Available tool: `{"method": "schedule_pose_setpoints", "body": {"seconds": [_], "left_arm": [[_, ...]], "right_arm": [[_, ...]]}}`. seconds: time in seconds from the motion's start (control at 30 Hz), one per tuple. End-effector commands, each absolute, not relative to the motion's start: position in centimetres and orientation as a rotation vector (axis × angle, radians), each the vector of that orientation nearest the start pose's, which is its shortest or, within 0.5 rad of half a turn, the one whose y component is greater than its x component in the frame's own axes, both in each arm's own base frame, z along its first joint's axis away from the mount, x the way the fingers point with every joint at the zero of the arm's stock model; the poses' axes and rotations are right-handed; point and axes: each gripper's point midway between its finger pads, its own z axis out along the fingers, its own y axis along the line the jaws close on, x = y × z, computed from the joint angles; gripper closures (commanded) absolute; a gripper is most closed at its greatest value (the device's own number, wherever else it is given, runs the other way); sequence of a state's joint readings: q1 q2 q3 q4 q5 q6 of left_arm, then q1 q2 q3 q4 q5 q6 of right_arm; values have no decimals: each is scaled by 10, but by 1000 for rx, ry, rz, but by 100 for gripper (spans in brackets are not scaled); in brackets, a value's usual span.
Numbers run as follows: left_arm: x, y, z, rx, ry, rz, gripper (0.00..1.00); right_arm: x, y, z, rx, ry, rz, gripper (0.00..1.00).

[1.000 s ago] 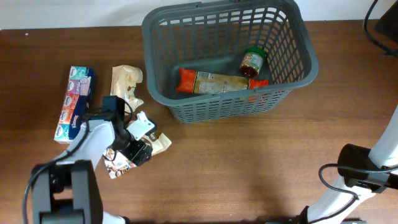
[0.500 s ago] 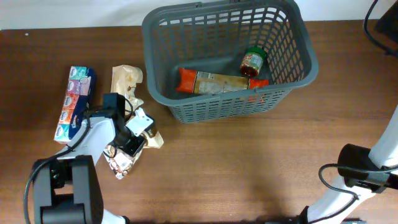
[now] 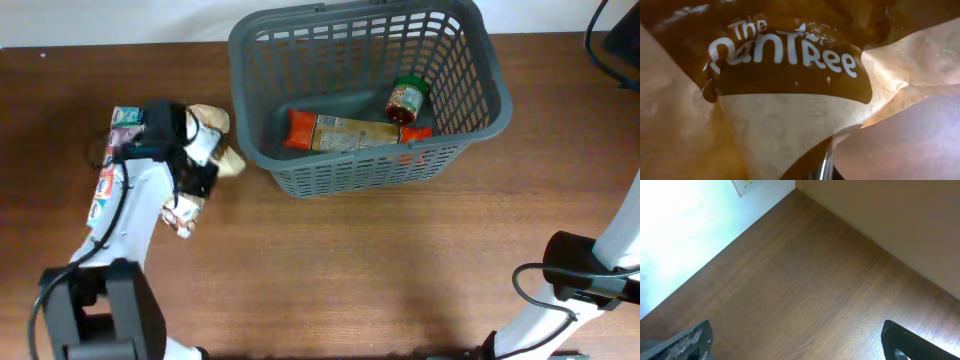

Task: Pack container
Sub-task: 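Lift the tan pouch and lower it into the grey basket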

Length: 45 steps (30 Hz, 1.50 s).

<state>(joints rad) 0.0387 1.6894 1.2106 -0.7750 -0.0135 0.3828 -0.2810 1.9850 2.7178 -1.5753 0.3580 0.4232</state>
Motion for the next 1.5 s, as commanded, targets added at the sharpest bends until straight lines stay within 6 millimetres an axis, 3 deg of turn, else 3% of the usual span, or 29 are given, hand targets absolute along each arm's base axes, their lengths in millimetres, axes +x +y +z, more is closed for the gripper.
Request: {"method": "schedule_pose_setpoints", "body": {"seconds": [0.0, 0.2, 0.37, 0.43, 0.53, 0.63, 0.7, 0.83, 1.0, 1.1, 1.13, 1.33, 1.47], "left_arm": [[402, 27, 153, 245, 2625, 178, 98], [428, 35, 239, 8, 2413, 185, 98], [441, 11, 325, 62, 2187, 53, 98], [445, -13, 366, 143, 2061, -60, 98], [445, -52, 406, 335, 1907, -177, 98], [440, -98, 436, 524, 1750, -262, 98], [436, -121, 445, 605, 1684, -282, 98], [431, -166, 447, 750, 1594, -293, 98], [426, -218, 424, 914, 1564, -335, 98], [433, -239, 399, 970, 1589, -353, 98], [439, -247, 383, 989, 1616, -366, 98], [473, -265, 310, 1023, 1742, -405, 98], [485, -270, 279, 1035, 1791, -417, 98]], "right_arm": [[391, -177, 389, 986, 2157, -363, 1], [391, -177, 389, 986, 2157, -363, 1], [391, -177, 389, 986, 2158, -363, 1], [390, -177, 389, 986, 2159, -363, 1], [390, -176, 388, 986, 2162, -364, 1], [389, -176, 388, 987, 2164, -365, 1], [389, -176, 388, 987, 2164, -365, 1], [389, -176, 388, 987, 2164, -365, 1], [389, -176, 388, 987, 2164, -365, 1], [389, -176, 388, 987, 2164, -365, 1], [389, -176, 388, 987, 2164, -365, 1], [389, -176, 388, 987, 2164, -365, 1], [389, -176, 388, 987, 2164, -365, 1]]}}
